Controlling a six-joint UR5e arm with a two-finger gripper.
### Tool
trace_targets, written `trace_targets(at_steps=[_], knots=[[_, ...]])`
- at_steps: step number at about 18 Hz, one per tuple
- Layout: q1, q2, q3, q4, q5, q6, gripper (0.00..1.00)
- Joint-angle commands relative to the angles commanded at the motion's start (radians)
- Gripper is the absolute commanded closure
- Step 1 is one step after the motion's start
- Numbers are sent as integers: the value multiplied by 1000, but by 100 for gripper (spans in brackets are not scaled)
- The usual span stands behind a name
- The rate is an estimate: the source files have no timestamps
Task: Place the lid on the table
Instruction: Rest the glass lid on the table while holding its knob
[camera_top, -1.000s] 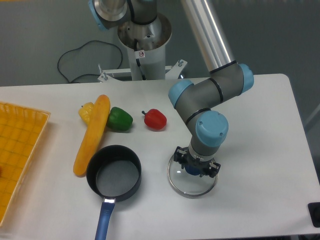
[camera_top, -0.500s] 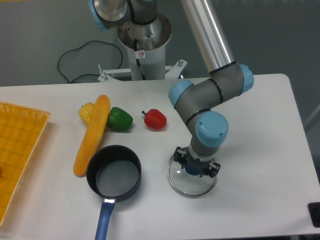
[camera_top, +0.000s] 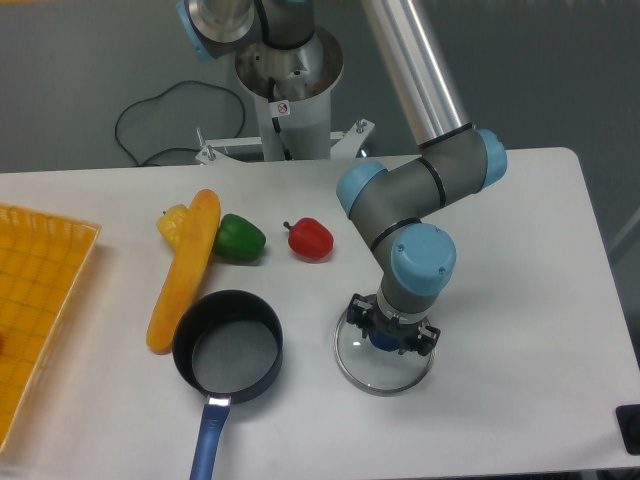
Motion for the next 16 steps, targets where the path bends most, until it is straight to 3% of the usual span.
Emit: trace_targets(at_steps=[10,16], knots=[[-2,0,0,0,0,-2,39],[-2,-2,2,0,0,0,33]])
